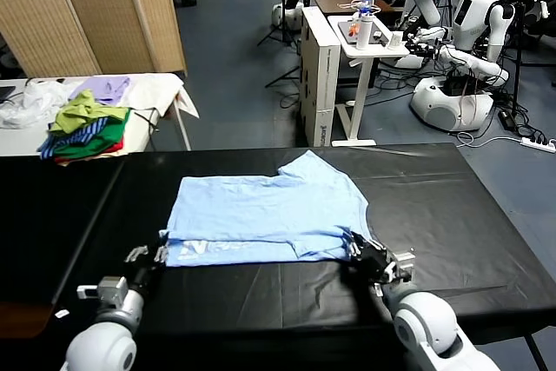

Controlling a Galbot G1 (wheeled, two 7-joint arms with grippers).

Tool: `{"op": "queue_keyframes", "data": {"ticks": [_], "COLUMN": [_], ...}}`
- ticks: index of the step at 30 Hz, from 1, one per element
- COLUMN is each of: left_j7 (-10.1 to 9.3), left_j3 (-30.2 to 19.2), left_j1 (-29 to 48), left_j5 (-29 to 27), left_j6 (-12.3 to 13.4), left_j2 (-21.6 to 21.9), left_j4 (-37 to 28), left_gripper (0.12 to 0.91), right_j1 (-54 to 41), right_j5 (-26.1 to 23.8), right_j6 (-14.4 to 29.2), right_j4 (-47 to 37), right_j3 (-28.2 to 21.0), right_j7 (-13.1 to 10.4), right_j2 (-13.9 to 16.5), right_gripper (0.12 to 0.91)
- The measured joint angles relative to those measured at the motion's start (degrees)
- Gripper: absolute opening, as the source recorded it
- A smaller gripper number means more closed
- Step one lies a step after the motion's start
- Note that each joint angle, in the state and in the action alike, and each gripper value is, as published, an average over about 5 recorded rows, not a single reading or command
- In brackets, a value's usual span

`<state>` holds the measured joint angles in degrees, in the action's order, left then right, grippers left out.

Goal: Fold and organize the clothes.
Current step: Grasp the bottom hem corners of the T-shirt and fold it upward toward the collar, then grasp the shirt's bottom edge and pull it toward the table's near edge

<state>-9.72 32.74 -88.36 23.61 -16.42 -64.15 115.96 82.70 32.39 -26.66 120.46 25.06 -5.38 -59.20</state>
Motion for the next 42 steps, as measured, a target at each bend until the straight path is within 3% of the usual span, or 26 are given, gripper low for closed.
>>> {"op": "queue_keyframes", "data": {"ticks": [2, 4, 10, 13, 18, 21, 24, 28, 34, 36, 42], "left_j7": [-0.13, -0.4, -0.52, -0.24, -0.07, 0.36, 0.69, 1.05, 1.46, 1.51, 1.93], "left_j3": [0.19, 0.39, 0.93, 0.95, 0.9, 0.86, 0.83, 0.79, 0.59, 0.59, 1.46], "left_j1": [-0.97, -1.91, -3.88, -4.23, -4.43, -4.47, -4.37, -4.38, -5.36, -5.84, -7.95], "left_j5": [0.17, 0.49, 0.83, 0.67, 0.48, 0.46, 0.46, 0.55, -0.27, -1.53, -7.06], "left_j6": [-0.41, -0.77, -1.05, -1.01, -0.93, -0.84, -0.77, -0.7, -0.61, -0.45, 0.31], "left_j2": [-0.29, -0.62, -1.39, -1.66, -2.05, -2.13, -2.21, -2.2, -1.78, -1.38, 0.22], "left_j4": [0.56, 0.89, 1.02, 0.96, 0.65, 0.52, 0.36, 0.33, 1.4, 1.72, 2.72], "left_gripper": [0.87, 0.898, 0.907, 0.907, 0.907, 0.895, 0.795, 0.549, 0.19, 0.143, 0.144], "right_j1": [1.36, 2.35, 3.28, 3.48, 3.6, 3.52, 3.32, 3.25, 4.25, 4.73, 6.69], "right_j5": [0.0, 0.0, -0.05, -0.08, -0.21, -0.24, -0.25, -0.08, 1.68, 2.58, 5.09], "right_j6": [0.23, 0.39, 0.48, 0.53, 0.6, 0.65, 0.77, 0.34, -3.74, -5.73, -11.82], "right_j4": [0.34, 0.46, 0.18, -0.04, -0.74, -0.97, -1.01, -0.53, 1.73, 2.76, 5.99], "right_j3": [0.82, 1.28, 1.36, 1.25, 0.82, 0.59, 0.5, 0.6, 1.95, 2.58, 4.86], "right_j7": [0.37, 0.56, 0.79, 0.93, 1.02, 1.05, 0.82, -0.04, -2.17, -3.41, -5.59], "right_j2": [0.18, 0.33, 0.43, 0.42, 0.34, 0.32, 0.39, 0.97, 2.66, 3.31, 4.84], "right_gripper": [0.901, 0.888, 0.783, 0.676, 0.4, 0.296, 0.226, 0.15, 0.139, 0.139, 0.139]}}
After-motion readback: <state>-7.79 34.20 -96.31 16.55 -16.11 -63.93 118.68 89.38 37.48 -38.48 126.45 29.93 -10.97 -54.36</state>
